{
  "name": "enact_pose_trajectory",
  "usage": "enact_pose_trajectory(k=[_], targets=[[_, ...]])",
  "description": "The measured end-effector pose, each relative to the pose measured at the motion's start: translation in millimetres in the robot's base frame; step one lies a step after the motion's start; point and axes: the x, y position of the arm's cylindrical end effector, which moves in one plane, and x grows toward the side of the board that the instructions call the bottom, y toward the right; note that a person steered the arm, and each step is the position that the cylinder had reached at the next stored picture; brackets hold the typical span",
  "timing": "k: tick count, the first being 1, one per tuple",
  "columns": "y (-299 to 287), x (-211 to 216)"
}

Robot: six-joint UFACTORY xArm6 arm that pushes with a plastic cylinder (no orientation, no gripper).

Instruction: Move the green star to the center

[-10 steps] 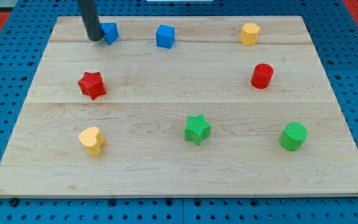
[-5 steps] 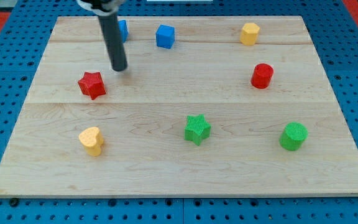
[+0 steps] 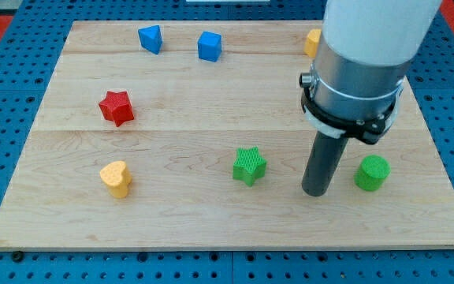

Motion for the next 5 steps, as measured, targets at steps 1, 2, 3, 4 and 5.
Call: enact_pose_trajectory(k=[1,2,3,4,5], targets=[[-65,-8],[-87,-15],[-70,-43],[-91,-56],[-111,-37]])
